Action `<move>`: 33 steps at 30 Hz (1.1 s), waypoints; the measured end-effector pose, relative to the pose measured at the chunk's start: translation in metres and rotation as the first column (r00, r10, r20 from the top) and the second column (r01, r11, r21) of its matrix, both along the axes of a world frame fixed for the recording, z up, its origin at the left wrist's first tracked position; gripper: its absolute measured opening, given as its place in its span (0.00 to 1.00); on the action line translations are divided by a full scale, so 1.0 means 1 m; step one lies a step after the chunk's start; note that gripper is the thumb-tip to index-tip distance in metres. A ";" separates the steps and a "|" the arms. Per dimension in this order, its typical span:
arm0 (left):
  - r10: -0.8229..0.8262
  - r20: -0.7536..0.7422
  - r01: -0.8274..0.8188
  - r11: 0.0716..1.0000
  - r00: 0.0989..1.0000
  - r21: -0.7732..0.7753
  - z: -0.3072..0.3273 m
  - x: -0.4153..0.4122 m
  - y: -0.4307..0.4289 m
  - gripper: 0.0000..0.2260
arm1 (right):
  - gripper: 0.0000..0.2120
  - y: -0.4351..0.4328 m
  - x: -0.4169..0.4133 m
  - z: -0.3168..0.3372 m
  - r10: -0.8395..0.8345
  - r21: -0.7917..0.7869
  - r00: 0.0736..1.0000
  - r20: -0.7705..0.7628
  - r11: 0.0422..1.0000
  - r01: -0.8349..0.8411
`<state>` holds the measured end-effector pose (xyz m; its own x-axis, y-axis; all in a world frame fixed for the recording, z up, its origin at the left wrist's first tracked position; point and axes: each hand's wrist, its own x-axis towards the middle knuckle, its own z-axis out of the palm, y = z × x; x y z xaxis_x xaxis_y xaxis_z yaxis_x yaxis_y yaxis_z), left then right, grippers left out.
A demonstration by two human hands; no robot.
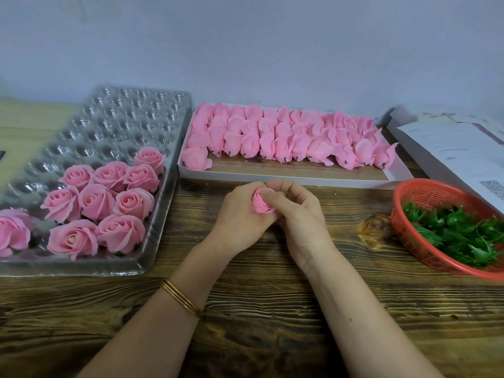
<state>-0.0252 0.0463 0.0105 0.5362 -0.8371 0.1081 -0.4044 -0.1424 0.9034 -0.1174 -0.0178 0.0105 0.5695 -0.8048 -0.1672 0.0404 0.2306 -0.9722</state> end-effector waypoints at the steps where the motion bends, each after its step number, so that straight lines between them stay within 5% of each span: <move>1: 0.000 -0.015 0.000 1.000 1.000 -0.002 0.000 0.000 0.000 0.08 | 0.16 0.000 0.000 0.000 -0.005 -0.008 1.000 0.004 1.000 0.005; 8: 0.120 -0.221 -0.154 0.977 0.968 -0.145 0.003 0.004 -0.001 0.07 | 0.09 -0.004 0.002 -0.005 -0.099 0.097 0.989 0.108 0.991 0.089; 16: 0.051 -0.528 -0.200 0.953 0.848 -0.229 0.003 0.002 -0.004 0.10 | 0.15 0.009 0.008 -0.011 0.099 -0.273 0.995 0.027 0.958 -0.088; 24: -0.024 -0.614 -0.162 0.956 0.789 -0.245 0.002 0.000 -0.006 0.11 | 0.15 0.012 0.010 -0.014 -0.008 -0.425 1.000 0.021 0.905 0.016; 28: -0.060 -0.646 -0.138 0.958 0.761 -0.251 0.004 0.004 -0.004 0.03 | 0.20 0.011 0.009 -0.015 0.072 -0.379 0.994 0.083 0.925 -0.035; 33: -0.158 -0.659 -0.044 0.959 0.736 -0.279 0.009 0.013 0.001 0.05 | 0.22 0.007 0.009 -0.014 0.180 -0.152 0.955 0.237 0.977 -0.146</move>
<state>-0.0125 0.0469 0.0190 0.5048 -0.8621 -0.0439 0.3192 0.1392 0.9374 -0.1087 -0.0104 -0.0038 0.7046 -0.7029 0.0971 0.2567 0.1249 -0.9584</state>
